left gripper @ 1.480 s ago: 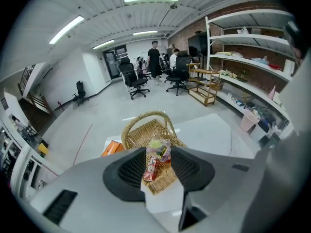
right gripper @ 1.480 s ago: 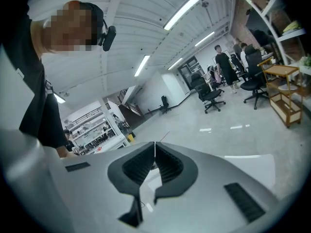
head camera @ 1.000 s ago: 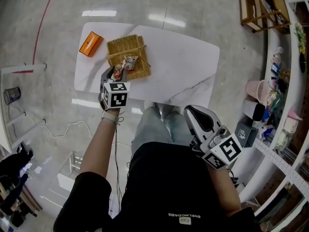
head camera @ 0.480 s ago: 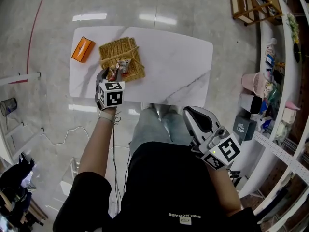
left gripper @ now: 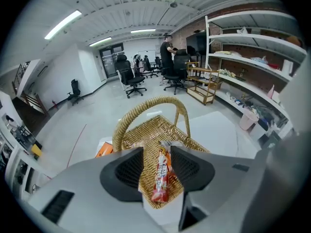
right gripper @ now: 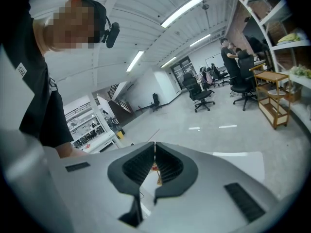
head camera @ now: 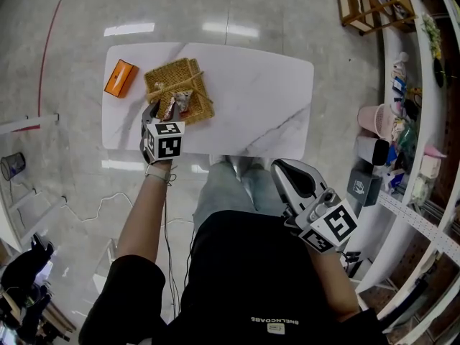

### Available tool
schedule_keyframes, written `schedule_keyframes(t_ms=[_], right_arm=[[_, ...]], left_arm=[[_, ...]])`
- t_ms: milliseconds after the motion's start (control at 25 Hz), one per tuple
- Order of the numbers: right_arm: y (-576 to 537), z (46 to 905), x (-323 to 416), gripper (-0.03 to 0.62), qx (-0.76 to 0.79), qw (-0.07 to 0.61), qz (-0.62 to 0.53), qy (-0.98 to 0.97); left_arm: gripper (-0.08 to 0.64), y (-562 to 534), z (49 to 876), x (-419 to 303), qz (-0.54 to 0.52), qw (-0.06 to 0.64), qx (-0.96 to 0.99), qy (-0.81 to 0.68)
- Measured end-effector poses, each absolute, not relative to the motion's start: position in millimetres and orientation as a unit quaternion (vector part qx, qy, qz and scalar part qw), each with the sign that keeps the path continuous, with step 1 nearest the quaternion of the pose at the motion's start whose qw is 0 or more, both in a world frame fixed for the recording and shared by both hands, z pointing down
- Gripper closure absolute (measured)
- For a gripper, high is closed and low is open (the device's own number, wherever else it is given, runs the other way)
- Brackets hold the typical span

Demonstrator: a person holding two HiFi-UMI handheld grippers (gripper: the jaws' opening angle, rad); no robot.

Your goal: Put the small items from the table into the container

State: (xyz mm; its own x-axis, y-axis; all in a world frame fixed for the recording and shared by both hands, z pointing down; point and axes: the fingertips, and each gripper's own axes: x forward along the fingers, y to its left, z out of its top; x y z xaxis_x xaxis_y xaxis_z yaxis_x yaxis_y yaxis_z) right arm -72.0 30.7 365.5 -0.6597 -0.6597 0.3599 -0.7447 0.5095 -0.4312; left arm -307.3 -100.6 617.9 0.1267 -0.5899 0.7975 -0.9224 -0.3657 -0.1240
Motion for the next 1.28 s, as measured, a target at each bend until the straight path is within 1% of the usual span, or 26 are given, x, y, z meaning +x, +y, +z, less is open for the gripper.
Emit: schedule_keyframes(t_ms=[400,800,1280], right_arm=[[32,363,-71,0.580,0.404,0.072,0.281,-0.868],[30,355,-67,0.580,0.401,0.063,0.274,-0.872],[20,327,-42,0.580,0.409,0.028,0.249,-0.878]], left_arm=[[0.399,-96,612,-302,0.397,0.206,0.726,-0.523],[0.399,-88,589,-289,0.387,0.195,0.738,-0.518],[0.399,-83,510,-220,0.346,0.155,0.783,-0.493]])
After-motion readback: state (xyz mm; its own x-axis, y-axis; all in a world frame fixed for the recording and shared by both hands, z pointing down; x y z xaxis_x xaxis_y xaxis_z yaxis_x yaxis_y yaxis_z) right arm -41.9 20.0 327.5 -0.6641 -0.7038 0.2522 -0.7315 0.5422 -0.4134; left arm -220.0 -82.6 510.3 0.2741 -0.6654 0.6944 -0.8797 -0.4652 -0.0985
